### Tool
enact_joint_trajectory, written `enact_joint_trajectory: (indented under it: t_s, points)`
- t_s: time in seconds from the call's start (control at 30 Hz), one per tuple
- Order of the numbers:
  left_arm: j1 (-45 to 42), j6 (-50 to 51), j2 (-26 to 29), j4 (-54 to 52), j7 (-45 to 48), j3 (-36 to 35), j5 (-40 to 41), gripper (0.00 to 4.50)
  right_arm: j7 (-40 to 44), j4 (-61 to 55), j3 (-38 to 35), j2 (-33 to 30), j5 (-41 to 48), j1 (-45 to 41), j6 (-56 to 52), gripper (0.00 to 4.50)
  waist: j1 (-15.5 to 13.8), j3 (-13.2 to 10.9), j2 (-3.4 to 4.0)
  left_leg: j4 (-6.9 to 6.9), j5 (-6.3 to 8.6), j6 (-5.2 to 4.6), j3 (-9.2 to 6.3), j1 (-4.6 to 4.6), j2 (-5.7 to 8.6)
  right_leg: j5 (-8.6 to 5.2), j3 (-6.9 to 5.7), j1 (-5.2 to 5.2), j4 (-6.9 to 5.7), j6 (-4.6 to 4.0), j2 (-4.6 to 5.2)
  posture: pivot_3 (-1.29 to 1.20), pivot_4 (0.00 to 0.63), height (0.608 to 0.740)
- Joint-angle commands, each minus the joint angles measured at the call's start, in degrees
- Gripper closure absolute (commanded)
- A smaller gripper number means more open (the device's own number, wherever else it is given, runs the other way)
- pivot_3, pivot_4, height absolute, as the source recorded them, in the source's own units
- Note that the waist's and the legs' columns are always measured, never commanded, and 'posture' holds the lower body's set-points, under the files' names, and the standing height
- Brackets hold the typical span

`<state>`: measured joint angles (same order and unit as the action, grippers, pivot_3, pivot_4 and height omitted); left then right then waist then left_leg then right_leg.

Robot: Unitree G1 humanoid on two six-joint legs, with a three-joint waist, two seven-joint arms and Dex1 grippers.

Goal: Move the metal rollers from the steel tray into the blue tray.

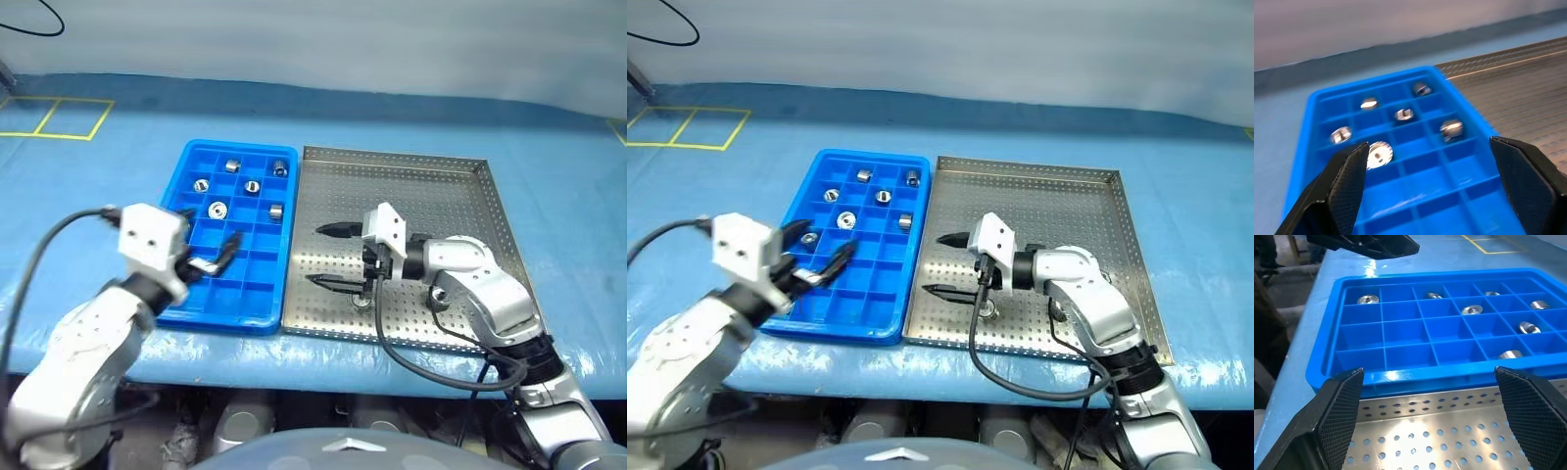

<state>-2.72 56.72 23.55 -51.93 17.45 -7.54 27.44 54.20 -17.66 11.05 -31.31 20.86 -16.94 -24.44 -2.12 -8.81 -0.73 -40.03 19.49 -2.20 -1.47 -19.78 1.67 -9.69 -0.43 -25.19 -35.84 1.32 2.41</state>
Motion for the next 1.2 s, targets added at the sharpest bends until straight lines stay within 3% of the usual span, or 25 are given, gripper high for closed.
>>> enact_joint_trajectory:
  t_s: [0.03, 0.13, 0.3, 0.57, 0.73, 1.17, 1.2]
  points:
    - [-5.50, -2.13, 0.30, 6.74, 3.31, 11.52, -1.42, 0.22, -4.07, -4.03, -4.86, -2.82, -1.37, 2.83, -1.40, 0.00, 0.74, 0.00, 0.02, 0.00, 0.01, -0.01, 0.03, -0.01, -0.01, 0.00, 0.02, -0.02, 0.01, 0.00, -0.01, -0.11, 0.150, 0.740]
    - [-10.26, -3.72, 1.19, 12.66, 6.61, 19.50, -3.01, 0.22, -6.79, -7.36, -8.18, -5.36, -1.60, 6.71, -2.95, 0.00, 2.28, -0.01, 0.03, 0.01, 0.05, -0.09, 0.13, -0.06, -0.01, 0.00, 0.07, -0.10, 0.03, 0.00, -0.03, -0.19, 0.150, 0.740]
    - [-14.82, -6.58, 2.78, 20.39, 11.49, 26.62, -5.60, 0.22, -11.20, -13.01, -13.78, -7.17, -1.36, 13.16, -5.58, 0.00, 5.58, -0.03, 0.07, 0.07, 0.07, -0.13, 0.28, -0.09, -0.15, 0.02, 0.22, -0.24, 0.02, 0.05, -0.15, -0.29, 0.150, 0.740]
    - [-18.14, -10.23, 0.57, 30.21, 14.69, 32.08, -9.16, 0.22, -14.55, -17.02, -15.38, -6.49, -0.60, 17.18, -7.71, 0.00, 9.21, -0.02, 0.06, -0.04, 0.24, -0.47, 0.61, 0.09, -0.15, 0.03, 0.78, -0.15, -0.02, 0.15, -0.75, -0.33, 0.150, 0.740]
    - [-19.17, -11.92, -0.96, 33.71, 15.32, 34.41, -11.73, 0.22, -14.16, -16.49, -13.87, -6.38, 0.01, 17.61, -8.27, 0.00, 10.64, -0.03, 0.06, -0.08, 0.30, -0.62, 0.95, 0.17, -0.15, 0.20, 1.19, -0.18, -0.01, 0.78, -0.84, -0.32, 0.150, 0.740]
    - [-18.62, -12.18, -1.58, 36.55, 16.97, 36.75, -15.49, 0.22, -13.18, -14.27, -10.52, -5.73, 0.47, 17.23, -7.90, 0.00, 11.30, -0.02, 0.06, -0.08, 0.35, -0.71, 1.08, 0.16, -0.16, 0.33, 1.34, -0.25, 0.01, 0.70, -0.82, -0.31, 0.150, 0.740]
    - [-18.54, -12.34, -1.53, 36.63, 17.36, 36.94, -15.66, 0.39, -13.17, -14.23, -10.45, -5.72, 0.45, 17.21, -7.83, 0.00, 11.31, -0.02, 0.06, -0.08, 0.36, -0.71, 1.08, 0.16, -0.15, 0.34, 1.34, -0.25, 0.01, 0.71, -0.82, -0.31, 0.150, 0.740]
